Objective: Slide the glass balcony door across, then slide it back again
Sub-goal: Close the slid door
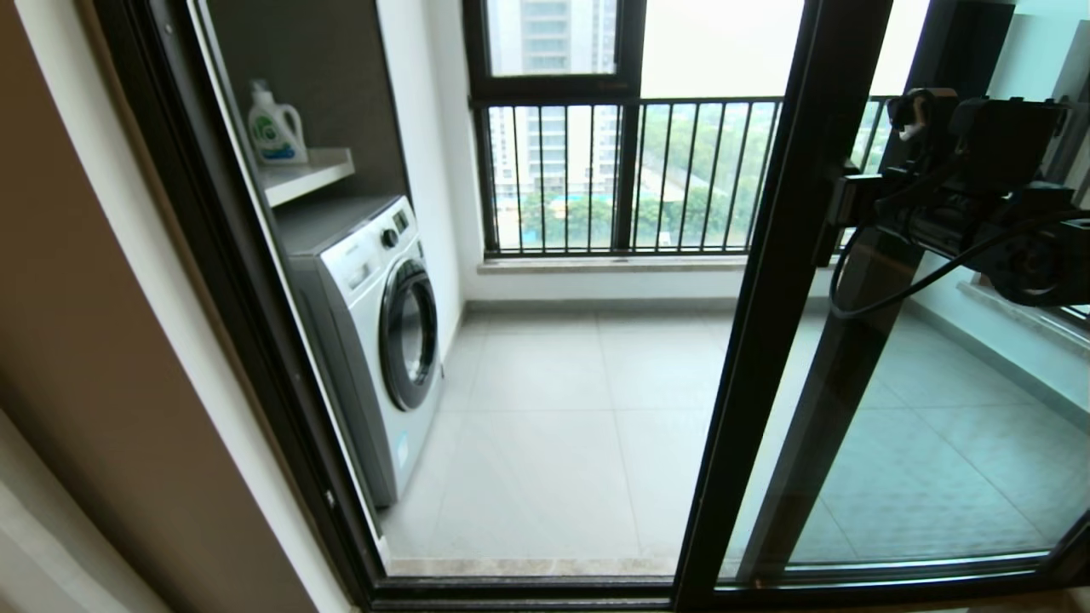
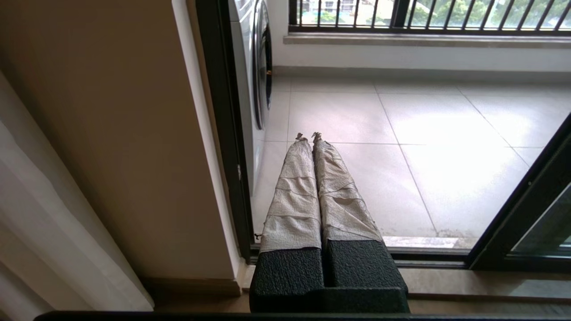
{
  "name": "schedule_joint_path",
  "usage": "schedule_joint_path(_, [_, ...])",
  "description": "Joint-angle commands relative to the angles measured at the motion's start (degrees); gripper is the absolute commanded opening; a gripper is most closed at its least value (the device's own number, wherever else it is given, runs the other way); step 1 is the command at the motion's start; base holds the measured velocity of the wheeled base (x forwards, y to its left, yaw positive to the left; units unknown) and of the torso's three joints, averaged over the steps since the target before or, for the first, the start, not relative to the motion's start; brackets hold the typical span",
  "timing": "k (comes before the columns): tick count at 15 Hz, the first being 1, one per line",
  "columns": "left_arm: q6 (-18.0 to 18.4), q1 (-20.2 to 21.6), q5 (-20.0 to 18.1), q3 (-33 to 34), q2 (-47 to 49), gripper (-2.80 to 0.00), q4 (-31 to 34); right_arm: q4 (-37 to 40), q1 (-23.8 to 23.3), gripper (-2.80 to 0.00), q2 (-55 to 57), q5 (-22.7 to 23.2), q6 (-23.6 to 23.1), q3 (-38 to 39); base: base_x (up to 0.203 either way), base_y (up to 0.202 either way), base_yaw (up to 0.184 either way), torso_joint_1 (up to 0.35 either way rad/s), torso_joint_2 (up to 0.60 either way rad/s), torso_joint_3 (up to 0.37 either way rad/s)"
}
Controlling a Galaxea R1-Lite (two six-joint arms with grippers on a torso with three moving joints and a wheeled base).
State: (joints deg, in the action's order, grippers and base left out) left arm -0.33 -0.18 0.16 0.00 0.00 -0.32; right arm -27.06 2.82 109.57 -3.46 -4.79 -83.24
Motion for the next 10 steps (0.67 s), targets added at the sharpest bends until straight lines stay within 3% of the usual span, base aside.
schedule_joint_path(1, [0.0, 0.0, 0.0, 0.0, 0.1, -2.8, 0.0, -0.2, 2.9, -2.8, 0.1, -0.7, -0.1, -0.1, 0.0, 0.0, 0.0, 0.0, 0.0, 0.0])
schedule_joint_path(10, [0.0, 0.0, 0.0, 0.0, 0.1, -2.8, 0.0, -0.1, 12.7, -2.8, 3.4, -5.5, -0.5, -4.7, 0.0, 0.0, 0.0, 0.0, 0.0, 0.0])
